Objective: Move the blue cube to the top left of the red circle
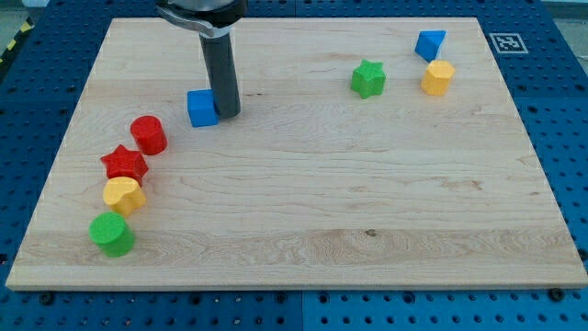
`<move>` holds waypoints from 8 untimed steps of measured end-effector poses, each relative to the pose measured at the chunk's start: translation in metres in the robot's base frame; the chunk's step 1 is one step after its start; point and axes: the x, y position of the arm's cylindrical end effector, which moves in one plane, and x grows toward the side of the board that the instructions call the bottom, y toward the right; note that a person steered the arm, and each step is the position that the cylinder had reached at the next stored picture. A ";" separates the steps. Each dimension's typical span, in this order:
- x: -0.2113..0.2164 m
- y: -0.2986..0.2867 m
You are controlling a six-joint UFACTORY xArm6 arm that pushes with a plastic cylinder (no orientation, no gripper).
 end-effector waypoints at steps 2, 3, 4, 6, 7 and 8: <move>0.000 -0.024; 0.000 -0.040; 0.000 -0.054; 0.000 -0.064; 0.000 -0.065; 0.000 -0.066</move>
